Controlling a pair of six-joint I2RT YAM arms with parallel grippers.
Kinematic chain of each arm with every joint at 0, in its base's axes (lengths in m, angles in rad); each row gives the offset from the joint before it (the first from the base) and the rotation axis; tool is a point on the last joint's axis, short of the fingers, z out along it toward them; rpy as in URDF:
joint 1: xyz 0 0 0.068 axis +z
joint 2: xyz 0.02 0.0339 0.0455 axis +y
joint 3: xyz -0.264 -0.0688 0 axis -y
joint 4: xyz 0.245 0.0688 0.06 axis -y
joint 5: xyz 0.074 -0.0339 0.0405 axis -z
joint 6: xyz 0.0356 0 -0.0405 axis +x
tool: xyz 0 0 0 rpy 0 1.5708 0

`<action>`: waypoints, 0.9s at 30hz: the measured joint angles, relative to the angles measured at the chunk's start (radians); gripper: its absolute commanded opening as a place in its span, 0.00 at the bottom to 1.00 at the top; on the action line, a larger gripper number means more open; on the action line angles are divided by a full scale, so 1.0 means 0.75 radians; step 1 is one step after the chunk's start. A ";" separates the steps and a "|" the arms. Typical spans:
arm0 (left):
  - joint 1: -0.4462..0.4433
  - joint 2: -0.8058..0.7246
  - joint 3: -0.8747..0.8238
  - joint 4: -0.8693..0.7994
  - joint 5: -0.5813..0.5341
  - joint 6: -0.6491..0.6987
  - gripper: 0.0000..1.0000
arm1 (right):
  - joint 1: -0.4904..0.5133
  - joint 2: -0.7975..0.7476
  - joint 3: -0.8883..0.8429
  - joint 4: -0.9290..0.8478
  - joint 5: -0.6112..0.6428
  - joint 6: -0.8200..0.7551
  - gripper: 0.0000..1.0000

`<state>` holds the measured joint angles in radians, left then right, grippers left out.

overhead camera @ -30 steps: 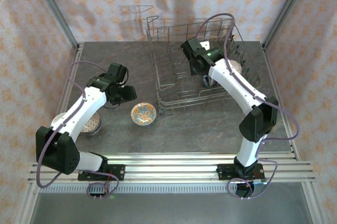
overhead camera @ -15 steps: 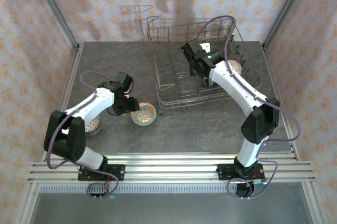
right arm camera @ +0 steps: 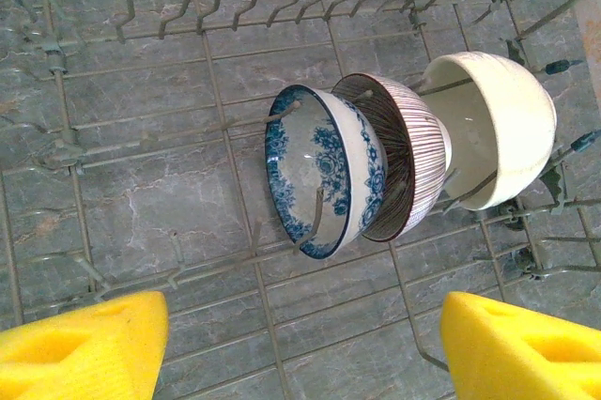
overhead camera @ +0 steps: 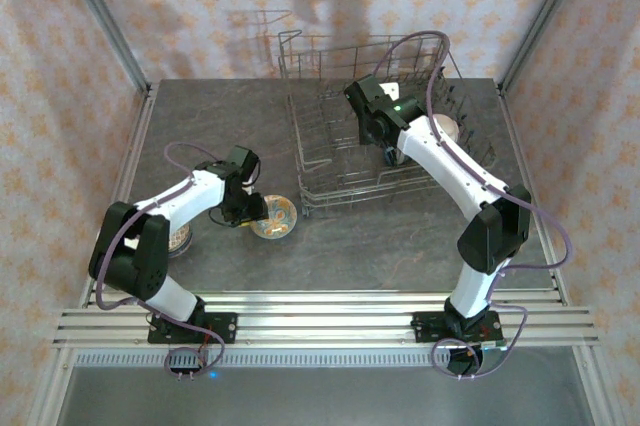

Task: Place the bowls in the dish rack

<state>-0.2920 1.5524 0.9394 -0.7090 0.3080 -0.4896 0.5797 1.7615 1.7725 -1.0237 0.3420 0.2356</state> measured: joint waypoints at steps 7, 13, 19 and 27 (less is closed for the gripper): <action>-0.013 0.004 -0.002 0.005 -0.002 -0.014 0.25 | 0.000 0.000 -0.026 0.011 0.000 -0.001 0.76; -0.032 0.003 -0.015 0.012 -0.008 -0.030 0.17 | 0.000 -0.001 -0.055 0.019 0.001 -0.012 0.76; -0.048 -0.042 -0.019 0.015 -0.007 -0.055 0.08 | 0.000 -0.001 -0.062 0.031 0.002 -0.041 0.77; -0.062 -0.143 -0.020 -0.002 -0.077 -0.105 0.00 | -0.009 -0.001 -0.051 0.044 -0.043 -0.076 0.77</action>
<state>-0.3386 1.4452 0.9245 -0.7105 0.2504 -0.5686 0.5728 1.7611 1.7340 -0.9909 0.3099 0.1783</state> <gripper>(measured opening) 0.068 0.767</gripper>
